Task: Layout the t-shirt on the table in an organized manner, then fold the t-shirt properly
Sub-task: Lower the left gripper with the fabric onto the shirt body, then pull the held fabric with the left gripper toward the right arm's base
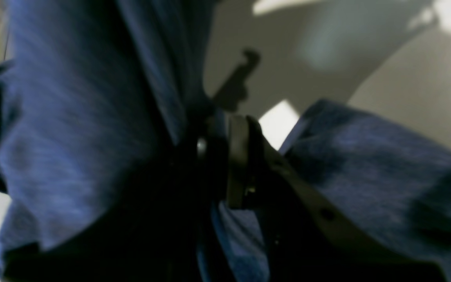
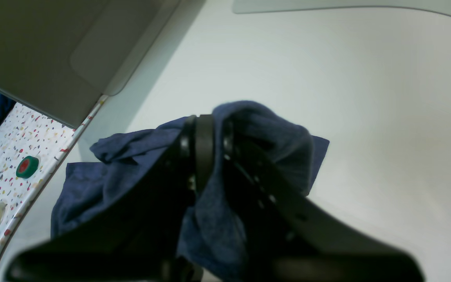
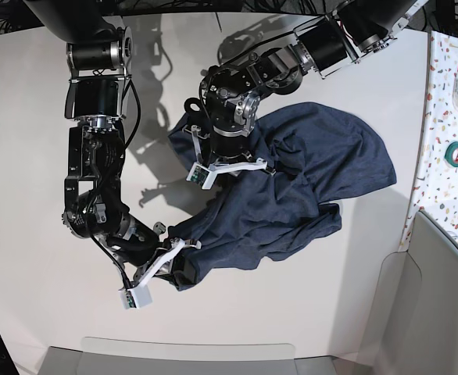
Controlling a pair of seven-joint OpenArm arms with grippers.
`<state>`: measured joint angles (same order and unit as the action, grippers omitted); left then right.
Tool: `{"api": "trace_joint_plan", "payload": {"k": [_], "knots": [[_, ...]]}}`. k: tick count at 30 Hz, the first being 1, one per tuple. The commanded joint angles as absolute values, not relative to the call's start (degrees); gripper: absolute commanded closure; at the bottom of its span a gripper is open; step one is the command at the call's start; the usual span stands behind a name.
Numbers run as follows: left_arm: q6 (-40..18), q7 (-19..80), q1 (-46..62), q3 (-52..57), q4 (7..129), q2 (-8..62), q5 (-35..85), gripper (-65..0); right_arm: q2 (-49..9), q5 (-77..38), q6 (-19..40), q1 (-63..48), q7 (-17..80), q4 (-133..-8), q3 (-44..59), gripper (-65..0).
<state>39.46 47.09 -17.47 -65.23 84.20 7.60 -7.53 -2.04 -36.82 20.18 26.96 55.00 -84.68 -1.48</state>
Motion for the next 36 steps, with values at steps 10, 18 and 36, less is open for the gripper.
{"api": "trace_joint_plan", "payload": {"k": [10,18,36], "knots": [[40.0,46.0,-13.4,-65.0,94.2,7.0,-8.7,-3.7,-2.3,-37.8,20.6,27.9,53.4,-85.8,-1.1,-2.4],[40.0,45.8,-12.4,-65.0,90.9,8.7,-8.8,-10.5,-2.0,-37.9,20.6,27.9,53.4,-85.8,-1.1,-2.4],[40.0,45.8,-18.1,-61.0,79.8,6.5,-8.4,-38.5,-1.9,-37.9,20.6,26.1,53.4,-87.4,-1.2,-2.3]]}}
